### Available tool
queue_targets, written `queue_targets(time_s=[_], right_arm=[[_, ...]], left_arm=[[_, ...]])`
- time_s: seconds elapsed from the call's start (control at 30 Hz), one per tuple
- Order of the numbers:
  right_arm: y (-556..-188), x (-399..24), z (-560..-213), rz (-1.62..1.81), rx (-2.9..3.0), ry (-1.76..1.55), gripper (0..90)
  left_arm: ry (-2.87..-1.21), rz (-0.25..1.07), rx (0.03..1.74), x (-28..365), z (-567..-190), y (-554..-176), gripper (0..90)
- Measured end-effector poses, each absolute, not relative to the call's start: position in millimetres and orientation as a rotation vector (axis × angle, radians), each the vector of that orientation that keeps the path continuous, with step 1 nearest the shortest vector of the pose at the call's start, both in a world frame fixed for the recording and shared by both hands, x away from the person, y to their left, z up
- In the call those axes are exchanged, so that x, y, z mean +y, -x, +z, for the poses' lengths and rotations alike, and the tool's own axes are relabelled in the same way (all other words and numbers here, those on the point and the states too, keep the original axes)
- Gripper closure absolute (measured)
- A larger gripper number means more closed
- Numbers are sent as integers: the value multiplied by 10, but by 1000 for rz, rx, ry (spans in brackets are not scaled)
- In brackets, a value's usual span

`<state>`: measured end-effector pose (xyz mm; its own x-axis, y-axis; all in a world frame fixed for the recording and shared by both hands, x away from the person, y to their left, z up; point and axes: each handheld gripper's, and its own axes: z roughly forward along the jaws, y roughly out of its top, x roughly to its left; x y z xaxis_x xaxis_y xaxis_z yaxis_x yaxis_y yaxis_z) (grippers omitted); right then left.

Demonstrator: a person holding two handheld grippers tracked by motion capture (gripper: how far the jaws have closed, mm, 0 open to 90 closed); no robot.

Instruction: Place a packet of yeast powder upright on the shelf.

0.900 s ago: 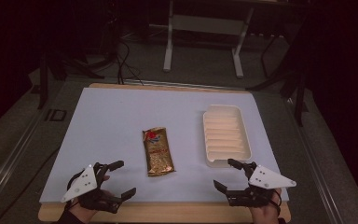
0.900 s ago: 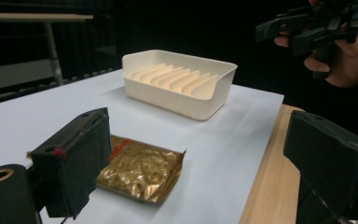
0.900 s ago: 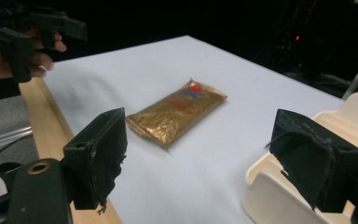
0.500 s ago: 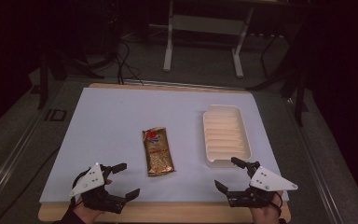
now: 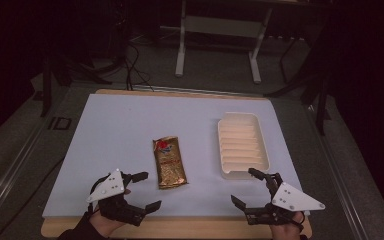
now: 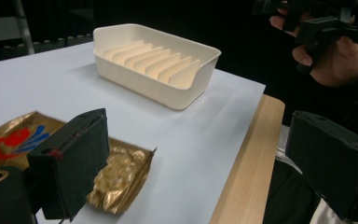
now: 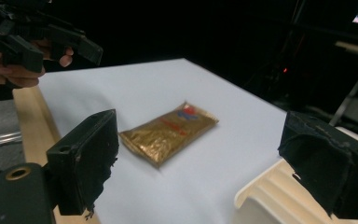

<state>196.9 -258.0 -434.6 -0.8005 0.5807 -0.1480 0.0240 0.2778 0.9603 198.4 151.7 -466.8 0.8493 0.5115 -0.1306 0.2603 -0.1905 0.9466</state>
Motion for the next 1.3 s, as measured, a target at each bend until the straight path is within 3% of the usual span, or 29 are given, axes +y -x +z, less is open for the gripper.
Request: queue_targets(time_s=[0.53, 1.3], right_arm=[[-1982, -2513, -4364, 1519, 2110, -596, 108], [-1996, -2531, -4381, 1498, 2107, -632, 135]], left_arm=[[-1761, 357, 657, 1495, -4496, -2396, 79], [-1837, 399, 764, 1393, -4653, -2903, 100]])
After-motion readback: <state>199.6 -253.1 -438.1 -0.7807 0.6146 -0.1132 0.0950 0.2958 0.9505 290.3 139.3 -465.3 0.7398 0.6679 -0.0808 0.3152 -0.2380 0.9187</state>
